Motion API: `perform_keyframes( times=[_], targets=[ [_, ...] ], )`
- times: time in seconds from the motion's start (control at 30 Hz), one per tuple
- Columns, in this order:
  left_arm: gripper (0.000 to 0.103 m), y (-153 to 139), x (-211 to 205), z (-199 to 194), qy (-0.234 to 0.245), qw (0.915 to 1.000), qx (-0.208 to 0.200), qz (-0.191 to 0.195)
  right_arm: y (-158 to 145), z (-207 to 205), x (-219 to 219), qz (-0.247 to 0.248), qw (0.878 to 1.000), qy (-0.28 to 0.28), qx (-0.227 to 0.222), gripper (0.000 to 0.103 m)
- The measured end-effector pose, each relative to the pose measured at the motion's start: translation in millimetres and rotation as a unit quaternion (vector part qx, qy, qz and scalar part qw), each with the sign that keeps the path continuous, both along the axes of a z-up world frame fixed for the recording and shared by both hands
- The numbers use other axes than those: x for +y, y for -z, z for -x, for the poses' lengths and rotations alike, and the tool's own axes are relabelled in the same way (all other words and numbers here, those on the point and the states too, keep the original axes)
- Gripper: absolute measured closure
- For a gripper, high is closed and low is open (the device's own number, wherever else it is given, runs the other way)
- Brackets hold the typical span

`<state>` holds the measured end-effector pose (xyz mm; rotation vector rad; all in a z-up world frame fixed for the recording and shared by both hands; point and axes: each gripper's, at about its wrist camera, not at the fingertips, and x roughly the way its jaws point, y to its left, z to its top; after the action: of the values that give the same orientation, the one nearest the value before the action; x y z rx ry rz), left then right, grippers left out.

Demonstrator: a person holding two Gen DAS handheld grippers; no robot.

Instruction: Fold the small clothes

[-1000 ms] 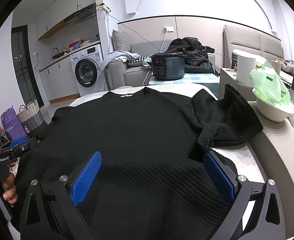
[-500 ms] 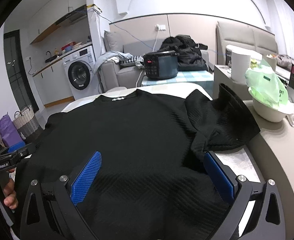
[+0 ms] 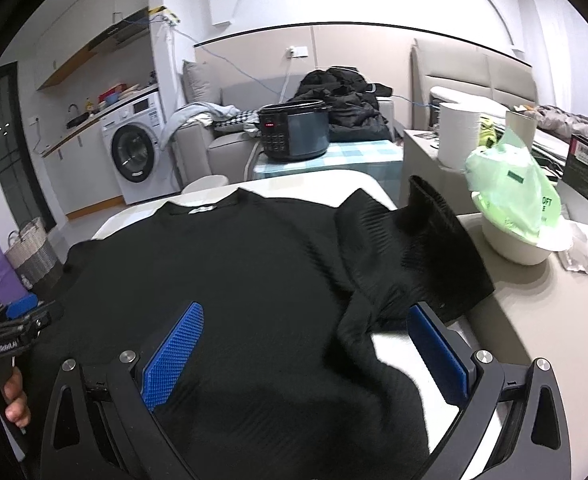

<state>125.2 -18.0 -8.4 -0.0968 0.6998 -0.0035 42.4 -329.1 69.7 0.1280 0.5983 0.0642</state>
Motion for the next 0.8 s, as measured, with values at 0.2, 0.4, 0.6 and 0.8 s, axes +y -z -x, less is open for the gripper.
perform_keyframes(
  times=[0.2,0.4,0.6,0.8],
  targets=[
    [0.001,-1.6,-16.7,-20.1,0.025,0.9997,0.000,0.005,4.3,-24.2,-26.1,-0.037,0.999,0.012,0.035,0.009],
    [0.001,-0.8,-40.8,-44.6,0.049,0.9987,0.008,0.011,22.8,-38.4,-56.0,-0.076,0.993,0.060,0.070,0.013],
    [0.001,1.0,-70.8,-65.7,0.075,0.9970,0.015,0.012,38.1,-50.0,-84.0,-0.091,0.985,0.111,0.097,0.018],
    [0.001,7.3,-96.1,-73.2,0.097,0.9951,0.021,0.007,49.6,-51.4,-92.6,-0.085,0.975,0.161,0.130,0.021]
  ],
)
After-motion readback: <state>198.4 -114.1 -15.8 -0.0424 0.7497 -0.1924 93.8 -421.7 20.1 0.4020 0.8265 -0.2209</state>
